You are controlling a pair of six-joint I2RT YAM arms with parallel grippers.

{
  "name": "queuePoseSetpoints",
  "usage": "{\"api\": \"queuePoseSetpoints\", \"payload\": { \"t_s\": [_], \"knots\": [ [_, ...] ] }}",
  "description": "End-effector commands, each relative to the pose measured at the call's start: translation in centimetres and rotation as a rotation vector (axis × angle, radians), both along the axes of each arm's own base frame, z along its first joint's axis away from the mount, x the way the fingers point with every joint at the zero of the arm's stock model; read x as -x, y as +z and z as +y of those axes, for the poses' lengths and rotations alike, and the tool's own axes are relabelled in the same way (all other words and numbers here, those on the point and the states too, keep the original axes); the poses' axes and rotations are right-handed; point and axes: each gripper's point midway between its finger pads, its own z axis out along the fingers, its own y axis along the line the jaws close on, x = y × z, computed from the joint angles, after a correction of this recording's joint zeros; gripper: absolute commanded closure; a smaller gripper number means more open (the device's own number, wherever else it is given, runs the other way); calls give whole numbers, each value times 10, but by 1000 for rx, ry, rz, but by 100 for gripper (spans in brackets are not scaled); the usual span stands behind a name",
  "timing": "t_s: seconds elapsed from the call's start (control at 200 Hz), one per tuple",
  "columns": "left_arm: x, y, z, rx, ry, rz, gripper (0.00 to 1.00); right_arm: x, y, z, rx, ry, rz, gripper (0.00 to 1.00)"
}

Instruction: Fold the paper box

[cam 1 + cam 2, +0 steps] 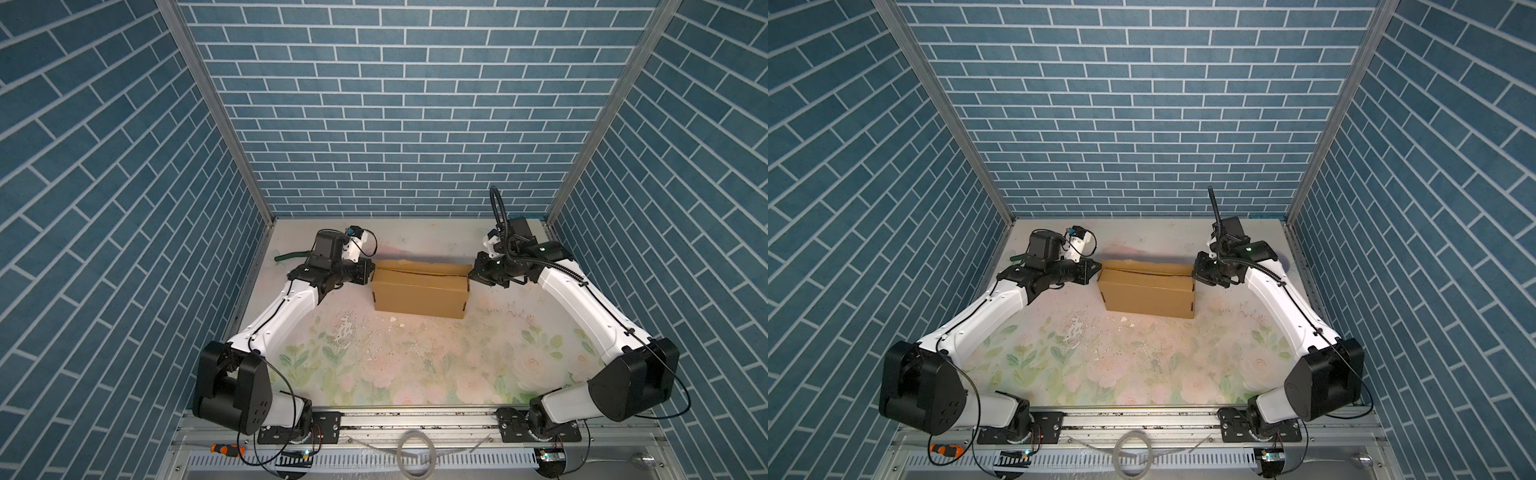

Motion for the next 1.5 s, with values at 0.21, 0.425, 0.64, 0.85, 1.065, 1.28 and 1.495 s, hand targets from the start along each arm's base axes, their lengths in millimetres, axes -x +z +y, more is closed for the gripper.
{"api": "queuePoseSetpoints", "payload": {
  "t_s": [0.21,0.425,0.64,0.85,1.065,1.28,1.495],
  "knots": [
    [36,-57,-4,-47,-48,221,100,-2,28,12,-218,-10,-9,100],
    [35,-59,-4,-43,-45,223,100,-1,7,5,-193,-32,21,100],
    [36,-59,-4,-38,-42,225,100,1,-22,-3,-152,-71,52,100],
    [37,-60,-5,-33,-40,226,100,7,-32,-18,-53,-84,47,100],
    [37,-59,-5,-34,-40,227,100,13,-29,-35,71,-55,40,92],
    [38,-60,-6,-35,-43,227,100,14,-25,-37,104,-27,39,86],
    [38,-60,-6,-40,-46,228,100,12,-22,-34,126,0,31,75]
  ]
}}
